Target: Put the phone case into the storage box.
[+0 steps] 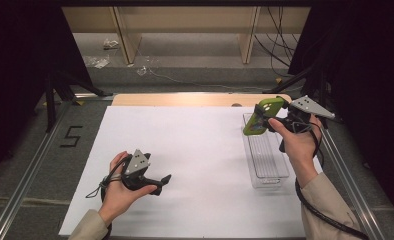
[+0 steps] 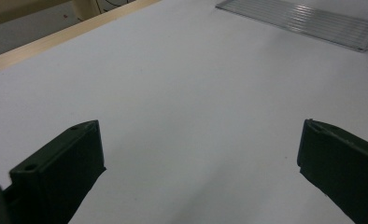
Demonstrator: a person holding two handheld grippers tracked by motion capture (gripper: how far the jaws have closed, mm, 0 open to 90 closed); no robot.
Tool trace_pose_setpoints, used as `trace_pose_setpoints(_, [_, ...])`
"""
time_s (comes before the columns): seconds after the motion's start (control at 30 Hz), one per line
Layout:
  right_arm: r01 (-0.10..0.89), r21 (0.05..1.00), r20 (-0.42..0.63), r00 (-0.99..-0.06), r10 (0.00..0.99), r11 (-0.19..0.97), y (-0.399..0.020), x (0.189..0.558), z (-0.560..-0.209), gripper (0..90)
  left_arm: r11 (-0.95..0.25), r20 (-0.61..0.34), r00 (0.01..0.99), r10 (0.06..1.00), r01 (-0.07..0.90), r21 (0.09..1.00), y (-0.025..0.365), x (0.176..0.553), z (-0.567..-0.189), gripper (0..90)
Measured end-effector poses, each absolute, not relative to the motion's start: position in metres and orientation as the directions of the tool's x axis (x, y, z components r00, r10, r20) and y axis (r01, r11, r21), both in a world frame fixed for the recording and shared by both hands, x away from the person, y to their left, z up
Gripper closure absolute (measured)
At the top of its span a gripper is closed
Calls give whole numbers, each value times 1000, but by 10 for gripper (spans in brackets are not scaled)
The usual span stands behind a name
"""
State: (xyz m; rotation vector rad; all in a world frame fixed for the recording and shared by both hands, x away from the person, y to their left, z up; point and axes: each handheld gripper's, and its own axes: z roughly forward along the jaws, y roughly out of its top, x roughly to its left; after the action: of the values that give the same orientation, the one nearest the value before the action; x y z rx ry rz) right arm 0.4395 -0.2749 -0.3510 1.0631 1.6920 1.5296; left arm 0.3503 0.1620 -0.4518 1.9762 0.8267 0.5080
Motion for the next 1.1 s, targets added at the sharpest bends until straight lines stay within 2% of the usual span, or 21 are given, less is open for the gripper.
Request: trace_pose_setpoints(1.1, [164,986,58,-449,892,19,-282,445,-356,163,-358,23,683,730,353,865,164,350,-453,0])
